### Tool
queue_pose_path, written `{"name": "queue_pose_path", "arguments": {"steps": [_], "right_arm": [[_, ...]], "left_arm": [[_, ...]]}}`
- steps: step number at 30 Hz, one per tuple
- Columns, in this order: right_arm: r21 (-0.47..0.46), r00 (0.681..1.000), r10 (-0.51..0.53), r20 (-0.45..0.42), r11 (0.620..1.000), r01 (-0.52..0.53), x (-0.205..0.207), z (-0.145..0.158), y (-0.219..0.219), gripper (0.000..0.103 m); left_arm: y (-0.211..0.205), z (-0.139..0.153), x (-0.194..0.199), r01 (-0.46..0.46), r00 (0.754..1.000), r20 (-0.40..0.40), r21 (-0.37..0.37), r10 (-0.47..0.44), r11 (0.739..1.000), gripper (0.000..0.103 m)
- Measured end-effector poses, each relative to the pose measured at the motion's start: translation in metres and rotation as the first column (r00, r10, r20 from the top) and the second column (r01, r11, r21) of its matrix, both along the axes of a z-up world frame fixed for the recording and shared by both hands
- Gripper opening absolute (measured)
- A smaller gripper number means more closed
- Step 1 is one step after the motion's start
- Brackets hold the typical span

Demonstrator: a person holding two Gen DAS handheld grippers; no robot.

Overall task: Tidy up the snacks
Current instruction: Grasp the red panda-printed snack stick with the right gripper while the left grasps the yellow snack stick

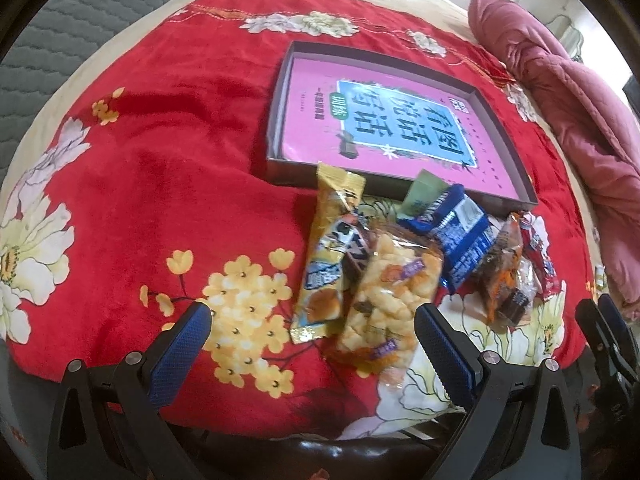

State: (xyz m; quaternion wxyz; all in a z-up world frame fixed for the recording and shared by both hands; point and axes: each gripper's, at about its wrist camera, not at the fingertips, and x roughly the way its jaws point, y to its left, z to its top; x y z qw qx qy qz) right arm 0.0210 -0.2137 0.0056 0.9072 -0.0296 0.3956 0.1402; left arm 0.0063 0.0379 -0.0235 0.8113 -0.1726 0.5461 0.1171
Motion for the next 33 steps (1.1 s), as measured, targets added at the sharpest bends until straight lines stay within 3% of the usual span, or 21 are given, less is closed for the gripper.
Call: {"name": "queue_pose_path", "arguments": {"steps": [14,18,24,33], "right_arm": [[0.037,0.999,-0.037,0.000,0.999,0.037,0.012,0.000,-0.015,0.102],[0.049,0.997,-0.075,-0.032,0.996,0.077,0.023,-0.006,-0.027,0.102],[0.014,0.996,-0.055,-0.064,0.998,0.056,0.038,-0.019,-0.025,0.102],[-0.068,0.998,-0.013,-0.058,0.998,0.009,0.058,-0.036,-0.015,0.082]], "left_arm": [[0.026,-0.012,0.006,-0.021,1.000,0.000,-0.034,0.021,0.999,0.101],[0.031,-0.015,0.008,-0.015,1.000,0.003,-0.014,0.015,1.000,0.101],[0.038,-0.024,0.011,-0.013,1.000,-0.003,-0.055,0.013,0.998,0.101],[0.028,-0.024,0.017,0.026,1.000,0.009,-0.027,-0.026,0.999,0.101]]}}
